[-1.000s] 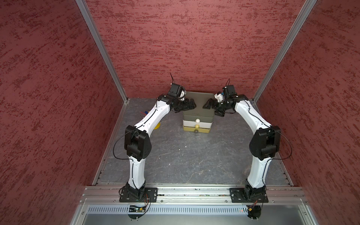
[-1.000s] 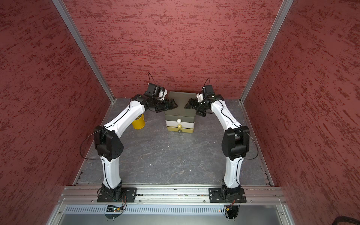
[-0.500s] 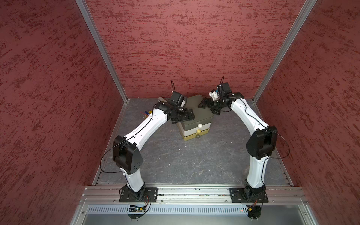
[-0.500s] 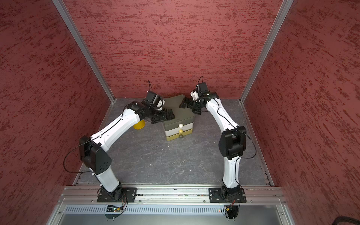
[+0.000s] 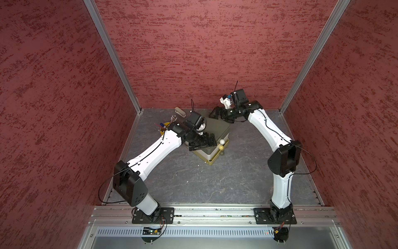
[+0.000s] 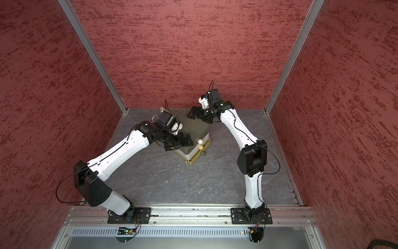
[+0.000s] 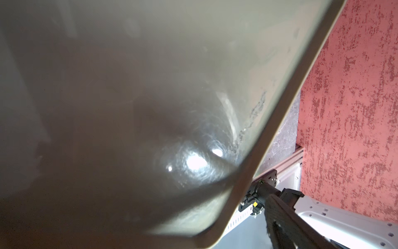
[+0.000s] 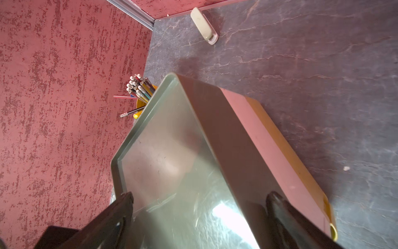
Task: Take the keys out of the drawer
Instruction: Adjust the storage box at the center of the board.
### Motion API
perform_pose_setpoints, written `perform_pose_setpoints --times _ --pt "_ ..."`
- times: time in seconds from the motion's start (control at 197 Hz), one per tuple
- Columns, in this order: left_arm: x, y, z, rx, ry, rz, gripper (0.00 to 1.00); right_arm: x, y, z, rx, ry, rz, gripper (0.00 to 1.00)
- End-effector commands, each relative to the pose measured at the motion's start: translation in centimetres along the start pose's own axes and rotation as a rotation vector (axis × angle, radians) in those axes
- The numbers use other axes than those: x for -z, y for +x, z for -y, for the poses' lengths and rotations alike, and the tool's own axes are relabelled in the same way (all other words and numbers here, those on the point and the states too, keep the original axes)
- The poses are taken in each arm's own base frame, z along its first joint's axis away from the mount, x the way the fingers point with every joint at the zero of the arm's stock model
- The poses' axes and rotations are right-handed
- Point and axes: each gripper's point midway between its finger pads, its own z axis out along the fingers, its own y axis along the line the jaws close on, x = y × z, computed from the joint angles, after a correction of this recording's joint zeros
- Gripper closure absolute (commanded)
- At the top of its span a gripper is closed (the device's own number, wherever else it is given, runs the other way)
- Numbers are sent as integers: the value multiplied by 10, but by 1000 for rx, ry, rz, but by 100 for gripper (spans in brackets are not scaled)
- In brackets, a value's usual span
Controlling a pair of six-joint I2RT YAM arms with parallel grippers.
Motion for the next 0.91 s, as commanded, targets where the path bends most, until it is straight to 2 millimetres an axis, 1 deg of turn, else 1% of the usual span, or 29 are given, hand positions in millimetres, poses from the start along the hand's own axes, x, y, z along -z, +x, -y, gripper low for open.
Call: perform_pose_setpoints --times 0.0,0.081,0.162,0.244,0.35,0.406,0.482,0.548,0.665,0.771,0.858,0.908 --pt "14 -40 52 -141 253 154 0 -7 63 -60 -66 -160 -233 2" --pt "19 -43 42 -132 244 166 0 -8 58 -57 -71 -136 -210 2" --pt "27 -46 36 -137 246 183 0 -7 51 -53 -65 -115 -185 2" --pt "37 -49 38 -159 265 206 0 -5 43 -49 -55 -96 -154 2" --pt "48 -49 41 -183 284 228 0 3 25 -39 -54 -66 -93 2" --pt "52 -49 40 -183 283 236 0 6 17 -32 -61 -58 -67 2" --pt "56 -45 35 -172 281 245 0 12 6 -27 -60 -64 -36 2" --pt "58 -43 32 -160 288 252 0 15 1 -23 -64 -62 -22 1" --pt "59 -37 27 -139 293 255 0 19 -2 -15 -71 -48 -16 2" --pt "60 -29 22 -129 290 254 0 26 2 -11 -69 -21 -17 2" --pt "70 -27 20 -131 283 286 0 39 2 -11 -57 15 14 2" --pt "80 -27 20 -132 287 312 0 50 3 -13 -52 30 35 2"
